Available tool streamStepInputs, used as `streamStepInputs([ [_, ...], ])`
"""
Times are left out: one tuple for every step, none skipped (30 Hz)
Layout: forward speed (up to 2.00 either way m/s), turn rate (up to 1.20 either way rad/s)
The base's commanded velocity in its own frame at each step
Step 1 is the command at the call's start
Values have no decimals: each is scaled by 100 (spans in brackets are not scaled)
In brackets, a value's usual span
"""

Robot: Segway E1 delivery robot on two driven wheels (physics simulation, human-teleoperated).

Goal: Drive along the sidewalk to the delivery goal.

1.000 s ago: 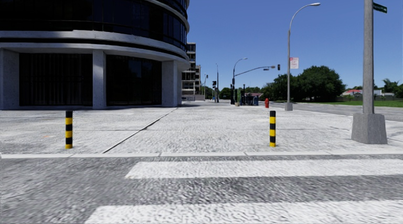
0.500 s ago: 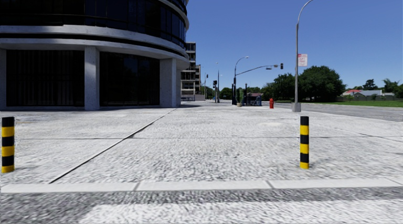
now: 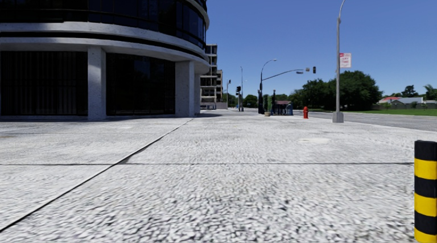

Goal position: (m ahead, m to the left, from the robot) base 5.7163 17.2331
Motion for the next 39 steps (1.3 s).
streamStepInputs([
  [170, 24],
  [170, 24],
  [159, 28],
  [149, 35],
  [145, 39],
  [144, 40],
  [144, 40],
  [143, 42],
  [142, 45],
  [142, 45],
  [142, 46],
  [142, 46],
  [142, 46],
  [142, 46],
  [142, 46],
  [142, 47],
  [142, 47],
  [142, 47],
  [142, 47],
  [142, 47],
  [142, 47],
  [142, 47],
  [142, 47],
  [142, 47],
  [142, 47],
  [142, 47],
  [142, 47],
  [142, 47],
  [142, 47],
  [142, 47],
  [142, 47],
  [142, 47],
  [142, 47],
  [142, 47],
  [142, 48],
  [142, 48],
  [142, 48],
  [142, 48],
  [142, 48],
])
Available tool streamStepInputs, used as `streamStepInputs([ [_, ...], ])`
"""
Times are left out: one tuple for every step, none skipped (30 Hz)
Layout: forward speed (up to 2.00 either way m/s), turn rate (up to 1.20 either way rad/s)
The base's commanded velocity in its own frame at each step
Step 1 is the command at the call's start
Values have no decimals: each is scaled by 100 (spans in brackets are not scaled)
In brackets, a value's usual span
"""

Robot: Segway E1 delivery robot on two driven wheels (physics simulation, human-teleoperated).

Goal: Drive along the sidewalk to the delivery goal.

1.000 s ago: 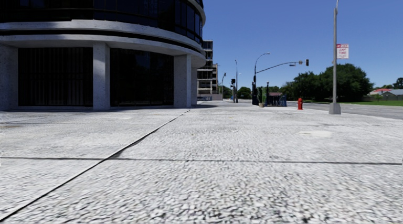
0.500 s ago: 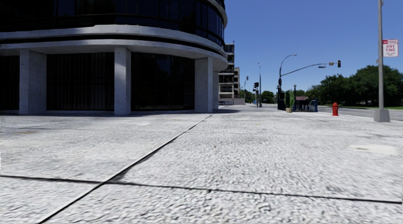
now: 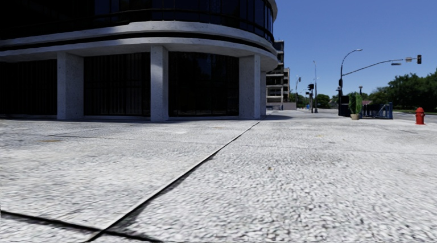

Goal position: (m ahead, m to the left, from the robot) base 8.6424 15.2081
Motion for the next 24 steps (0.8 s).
streamStepInputs([
  [142, 48],
  [142, 48],
  [142, 48],
  [142, 48],
  [142, 48],
  [142, 48],
  [142, 48],
  [142, 48],
  [142, 48],
  [142, 48],
  [142, 48],
  [142, 48],
  [142, 48],
  [142, 48],
  [142, 49],
  [142, 49],
  [142, 51],
  [142, 52],
  [142, 53],
  [142, 55],
  [142, 55],
  [142, 56],
  [142, 59],
  [142, 63],
])
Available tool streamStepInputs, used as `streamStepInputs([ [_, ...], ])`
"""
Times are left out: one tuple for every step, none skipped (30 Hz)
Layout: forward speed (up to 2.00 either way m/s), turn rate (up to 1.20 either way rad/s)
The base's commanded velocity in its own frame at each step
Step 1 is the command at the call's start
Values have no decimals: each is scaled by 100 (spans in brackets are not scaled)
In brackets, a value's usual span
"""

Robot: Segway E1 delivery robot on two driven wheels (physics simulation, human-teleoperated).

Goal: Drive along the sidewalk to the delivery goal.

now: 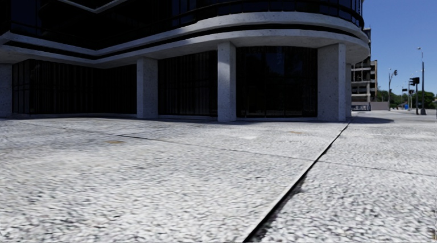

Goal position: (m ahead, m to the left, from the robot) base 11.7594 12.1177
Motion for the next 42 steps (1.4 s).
streamStepInputs([
  [142, 67],
  [142, 68],
  [142, 68],
  [142, 69],
  [142, 69],
  [142, 69],
  [142, 69],
  [142, 69],
  [142, 69],
  [142, 69],
  [142, 69],
  [142, 69],
  [142, 69],
  [142, 69],
  [142, 69],
  [142, 69],
  [142, 69],
  [142, 69],
  [142, 69],
  [142, 69],
  [142, 69],
  [142, 69],
  [142, 69],
  [142, 69],
  [142, 69],
  [142, 69],
  [144, 69],
  [151, 69],
  [158, 69],
  [163, 67],
  [163, 67],
  [165, 60],
  [165, 45],
  [165, 38],
  [165, 22],
  [165, 22],
  [165, 0],
  [175, 0],
  [200, 0],
  [200, 0],
  [200, 0],
  [200, 0],
])
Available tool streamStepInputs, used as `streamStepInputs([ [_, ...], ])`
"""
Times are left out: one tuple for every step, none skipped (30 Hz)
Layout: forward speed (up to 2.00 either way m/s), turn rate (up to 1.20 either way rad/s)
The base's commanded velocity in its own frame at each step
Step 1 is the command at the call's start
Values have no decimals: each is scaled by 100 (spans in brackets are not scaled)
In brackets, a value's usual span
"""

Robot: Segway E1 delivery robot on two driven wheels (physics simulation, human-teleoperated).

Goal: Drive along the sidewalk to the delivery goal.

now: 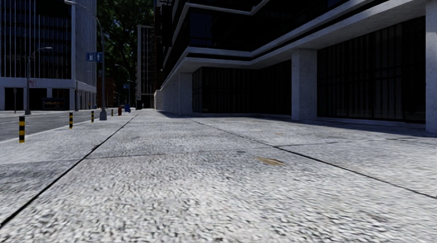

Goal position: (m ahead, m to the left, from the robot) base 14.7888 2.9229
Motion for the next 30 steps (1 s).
streamStepInputs([
  [200, 0],
  [200, 0],
  [200, 0],
  [200, 0],
  [200, 0],
  [200, 0],
  [200, 0],
  [200, 0],
  [200, 0],
  [200, 0],
  [200, 0],
  [200, 0],
  [200, 0],
  [200, 9],
  [200, 9],
  [200, 18],
  [200, 21],
  [200, 27],
  [200, 27],
  [200, 33],
  [200, 36],
  [200, 37],
  [200, 37],
  [200, 37],
  [200, 38],
  [200, 38],
  [200, 38],
  [200, 38],
  [200, 38],
  [200, 38],
])
